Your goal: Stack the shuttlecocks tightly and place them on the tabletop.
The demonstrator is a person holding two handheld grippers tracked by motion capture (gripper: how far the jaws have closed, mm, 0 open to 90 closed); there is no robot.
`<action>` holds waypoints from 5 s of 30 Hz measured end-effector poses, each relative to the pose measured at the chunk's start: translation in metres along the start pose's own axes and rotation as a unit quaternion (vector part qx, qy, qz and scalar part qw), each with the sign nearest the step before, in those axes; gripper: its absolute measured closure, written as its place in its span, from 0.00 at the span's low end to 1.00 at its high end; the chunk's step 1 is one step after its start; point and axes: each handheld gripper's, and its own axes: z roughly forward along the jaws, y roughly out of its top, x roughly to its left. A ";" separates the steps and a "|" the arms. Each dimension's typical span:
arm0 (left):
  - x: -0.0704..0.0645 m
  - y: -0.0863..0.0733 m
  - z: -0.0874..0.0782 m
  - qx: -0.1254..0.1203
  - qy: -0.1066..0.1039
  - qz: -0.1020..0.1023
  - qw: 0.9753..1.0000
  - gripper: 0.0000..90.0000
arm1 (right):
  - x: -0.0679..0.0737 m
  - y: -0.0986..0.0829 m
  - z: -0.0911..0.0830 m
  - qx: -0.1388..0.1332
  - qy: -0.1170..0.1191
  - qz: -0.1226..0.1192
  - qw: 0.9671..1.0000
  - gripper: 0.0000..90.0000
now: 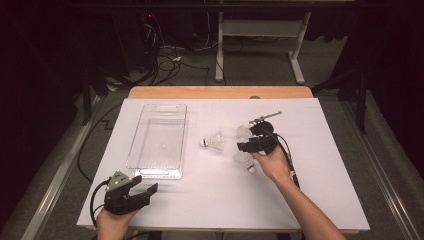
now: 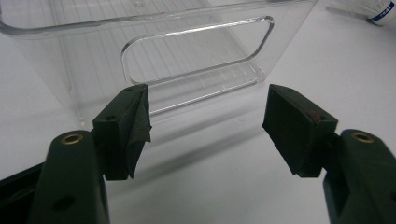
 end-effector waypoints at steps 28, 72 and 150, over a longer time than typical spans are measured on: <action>-0.001 0.000 0.001 -0.001 -0.001 0.000 1.000 0.36 | 0.001 0.007 0.010 0.072 -0.001 0.006 0.997 0.71; 0.000 0.000 0.001 -0.002 0.000 0.001 1.000 0.37 | 0.028 0.010 0.005 0.046 0.051 -0.048 0.997 1.00; 0.001 0.000 0.000 -0.003 0.001 -0.001 1.000 0.37 | 0.005 -0.026 -0.013 0.027 0.048 -0.041 0.998 0.91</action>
